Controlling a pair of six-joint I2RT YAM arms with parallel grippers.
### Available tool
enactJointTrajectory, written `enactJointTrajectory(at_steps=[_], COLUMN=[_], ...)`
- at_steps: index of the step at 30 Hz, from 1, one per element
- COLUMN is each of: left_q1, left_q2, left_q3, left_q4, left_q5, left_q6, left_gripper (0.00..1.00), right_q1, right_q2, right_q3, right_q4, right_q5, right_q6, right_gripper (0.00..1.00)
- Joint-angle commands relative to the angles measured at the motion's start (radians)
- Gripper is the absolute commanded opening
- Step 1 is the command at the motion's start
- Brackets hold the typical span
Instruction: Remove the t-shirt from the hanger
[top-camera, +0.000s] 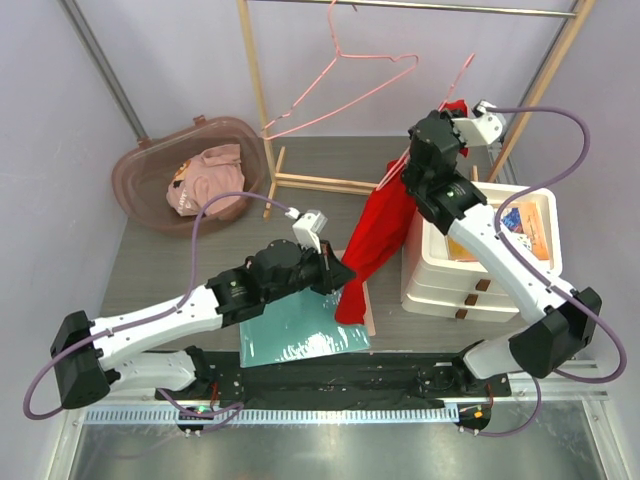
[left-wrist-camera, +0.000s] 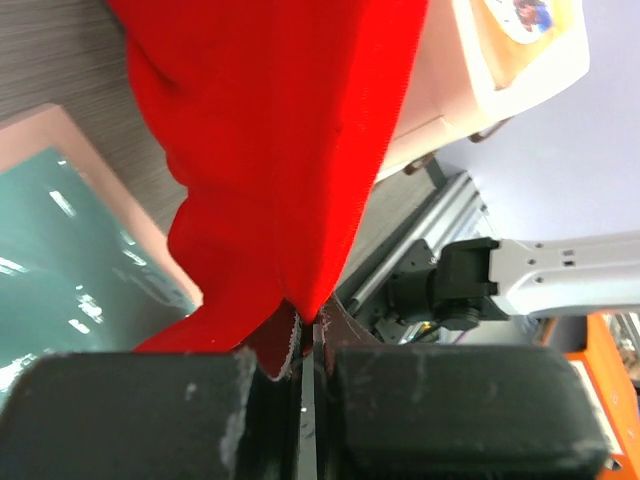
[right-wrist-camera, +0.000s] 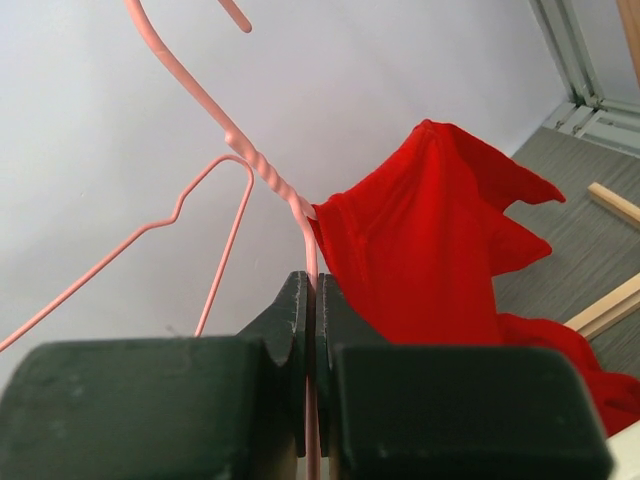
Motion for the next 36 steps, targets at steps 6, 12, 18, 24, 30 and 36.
enactJointTrajectory(at_steps=[6,12,18,24,30,36], left_q1=[0.086,0.169,0.214,0.234,0.258,0.271], left_q2=[0.082,0.158,0.192,0.204,0.194,0.132], left_q3=[0.116,0.225,0.308,0.325,0.316,0.266], left_q4=[-0.139,-0.160,-0.159,-0.143,-0.151,-0.160], left_q5=[-0.034,0.040,0.067,0.069,0.086,0.078], left_q6=[0.033,0.081,0.108,0.121,0.127,0.121], left_gripper=[0.00,0.00,0.00,0.00,0.00,0.00], right_q1=[-0.025,-0.025,-0.025,-0.025,-0.024,-0.027], right_q2=[-0.137,-0.174,-0.177,-0.165,-0.248,-0.353], right_q3=[0.075,0.070,0.076,0.149,0.098,-0.084], right_q4=[-0.294,-0.434,-0.601,-0.703,-0.646,-0.372], right_q5=[-0.241,-0.421,-0.501,-0.639,-0.651,-0.692], right_q6=[0.375,0.540,0.675,0.713,0.594,0.372], right_gripper=[0.01,0.01,0.01,0.01,0.01,0.01])
